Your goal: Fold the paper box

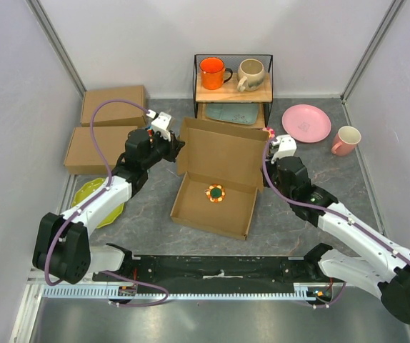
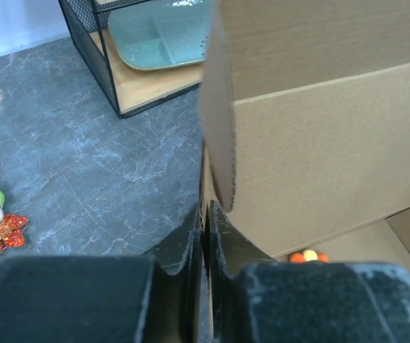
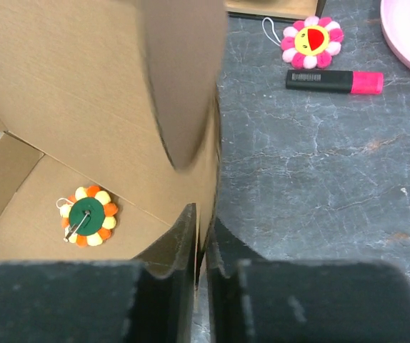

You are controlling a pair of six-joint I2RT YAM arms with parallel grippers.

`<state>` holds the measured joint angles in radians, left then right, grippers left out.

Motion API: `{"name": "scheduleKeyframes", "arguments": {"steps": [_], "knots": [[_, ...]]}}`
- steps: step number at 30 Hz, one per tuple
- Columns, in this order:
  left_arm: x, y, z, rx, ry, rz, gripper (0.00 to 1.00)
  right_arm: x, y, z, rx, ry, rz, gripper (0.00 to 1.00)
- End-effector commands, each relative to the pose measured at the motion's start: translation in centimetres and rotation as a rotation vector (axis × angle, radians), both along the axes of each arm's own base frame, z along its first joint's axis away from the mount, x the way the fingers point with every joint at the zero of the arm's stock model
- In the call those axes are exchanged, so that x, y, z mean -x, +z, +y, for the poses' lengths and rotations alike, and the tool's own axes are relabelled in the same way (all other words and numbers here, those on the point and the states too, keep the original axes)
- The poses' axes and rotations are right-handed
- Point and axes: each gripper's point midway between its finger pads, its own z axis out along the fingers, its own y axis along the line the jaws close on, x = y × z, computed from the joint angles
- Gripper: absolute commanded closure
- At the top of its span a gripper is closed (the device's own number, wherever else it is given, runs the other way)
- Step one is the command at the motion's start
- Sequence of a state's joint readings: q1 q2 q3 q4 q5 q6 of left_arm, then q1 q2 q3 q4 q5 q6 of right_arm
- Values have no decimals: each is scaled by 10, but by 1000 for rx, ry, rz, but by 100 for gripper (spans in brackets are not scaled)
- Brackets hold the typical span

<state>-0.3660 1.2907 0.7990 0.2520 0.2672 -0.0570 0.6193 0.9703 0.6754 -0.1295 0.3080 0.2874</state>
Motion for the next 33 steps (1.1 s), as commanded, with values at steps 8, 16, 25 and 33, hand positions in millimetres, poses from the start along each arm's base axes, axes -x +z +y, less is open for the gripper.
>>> {"name": "scheduleKeyframes", "arguments": {"steps": [8,16,25,33], "knots": [[1,28,8,-22,19,-109,98,-14,74,-8,21,-67,-80,51],[6,30,11,-10,29,-107,98,-23,57,-4,105,-68,13,48],[14,26,15,12,51,-103,98,-19,27,-6,142,-71,79,48],[30,20,19,82,64,-107,98,-18,5,10,140,-1,142,74]]}}
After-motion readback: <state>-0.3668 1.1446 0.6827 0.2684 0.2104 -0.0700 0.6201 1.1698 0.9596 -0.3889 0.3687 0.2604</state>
